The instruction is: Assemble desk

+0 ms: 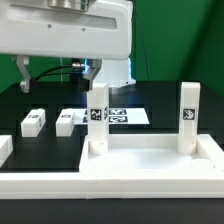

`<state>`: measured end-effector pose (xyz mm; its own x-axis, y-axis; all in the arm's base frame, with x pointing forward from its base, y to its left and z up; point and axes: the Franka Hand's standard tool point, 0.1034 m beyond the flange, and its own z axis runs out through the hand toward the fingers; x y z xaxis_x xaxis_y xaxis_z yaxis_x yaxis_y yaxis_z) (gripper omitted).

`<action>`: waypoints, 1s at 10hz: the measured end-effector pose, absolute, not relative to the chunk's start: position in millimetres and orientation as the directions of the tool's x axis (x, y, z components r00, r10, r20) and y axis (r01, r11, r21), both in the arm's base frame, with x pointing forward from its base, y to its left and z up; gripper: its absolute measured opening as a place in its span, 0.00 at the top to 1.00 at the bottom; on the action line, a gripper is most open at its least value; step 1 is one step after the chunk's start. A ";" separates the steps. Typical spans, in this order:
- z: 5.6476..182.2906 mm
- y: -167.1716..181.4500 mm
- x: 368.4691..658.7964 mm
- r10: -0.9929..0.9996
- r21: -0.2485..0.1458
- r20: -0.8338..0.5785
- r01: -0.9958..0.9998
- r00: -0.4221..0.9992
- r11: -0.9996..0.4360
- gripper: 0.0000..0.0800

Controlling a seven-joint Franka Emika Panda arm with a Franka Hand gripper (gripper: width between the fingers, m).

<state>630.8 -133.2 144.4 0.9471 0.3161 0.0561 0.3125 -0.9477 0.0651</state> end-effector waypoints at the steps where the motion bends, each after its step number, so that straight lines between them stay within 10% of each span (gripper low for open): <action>1: 139.9 -158.8 611.4 0.228 0.032 0.055 0.226 0.972 -0.974 0.19; 10: 95.9 -186.0 534.5 -0.569 -0.105 -0.129 -0.581 0.813 -0.807 0.19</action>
Offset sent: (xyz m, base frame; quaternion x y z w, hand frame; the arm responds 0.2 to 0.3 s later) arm -0.0210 0.0127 -0.0181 0.0930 -0.0294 0.2421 0.9653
